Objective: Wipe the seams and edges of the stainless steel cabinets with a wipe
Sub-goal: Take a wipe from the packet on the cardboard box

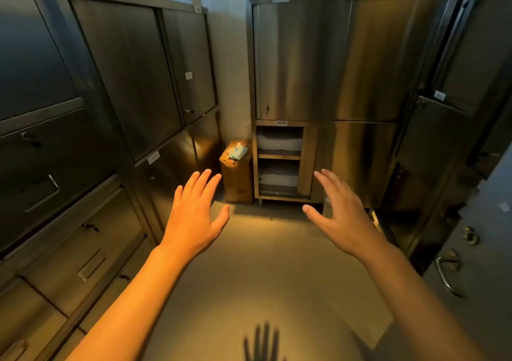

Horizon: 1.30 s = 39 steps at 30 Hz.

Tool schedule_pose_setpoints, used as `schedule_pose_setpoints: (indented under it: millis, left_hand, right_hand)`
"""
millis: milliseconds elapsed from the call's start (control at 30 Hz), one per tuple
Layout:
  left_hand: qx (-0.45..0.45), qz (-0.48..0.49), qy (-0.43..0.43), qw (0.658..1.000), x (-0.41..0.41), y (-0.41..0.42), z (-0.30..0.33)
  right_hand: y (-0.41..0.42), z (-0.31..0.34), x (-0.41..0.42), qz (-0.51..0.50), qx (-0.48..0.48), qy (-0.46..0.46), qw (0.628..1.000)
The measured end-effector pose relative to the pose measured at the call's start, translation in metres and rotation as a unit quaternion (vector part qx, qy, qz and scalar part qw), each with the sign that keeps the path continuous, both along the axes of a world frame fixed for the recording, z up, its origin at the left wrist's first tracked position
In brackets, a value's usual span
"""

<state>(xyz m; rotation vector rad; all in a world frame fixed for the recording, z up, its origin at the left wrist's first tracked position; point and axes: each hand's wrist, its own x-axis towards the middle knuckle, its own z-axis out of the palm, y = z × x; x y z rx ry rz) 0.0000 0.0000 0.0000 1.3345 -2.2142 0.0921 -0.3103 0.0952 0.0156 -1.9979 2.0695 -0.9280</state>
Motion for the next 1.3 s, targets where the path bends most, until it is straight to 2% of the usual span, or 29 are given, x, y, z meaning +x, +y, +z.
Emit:
schedule_pose_setpoints:
  millis: [367,633,900,1300]
  left_hand:
    - [0.045,0.001,0.011,0.999,0.060,-0.133,-0.019]
    - [0.063,-0.002,0.022,0.998,0.081,-0.205,-0.027]
    - [0.087,-0.001,0.042,0.995,0.048,-0.270,-0.043]
    - [0.091,0.054,0.023,0.994,-0.059,-0.379,-0.038]
  right_hand:
    - [-0.138,-0.019,0.061,0.014,0.021,-0.003,1.000]
    - [-0.203,-0.030,0.084,0.011,0.033,0.006,0.999]
    - [-0.273,-0.039,0.056,0.018,0.039,0.006,0.999]
    - [-0.414,-0.056,-0.047,0.062,0.031,-0.030,0.997]
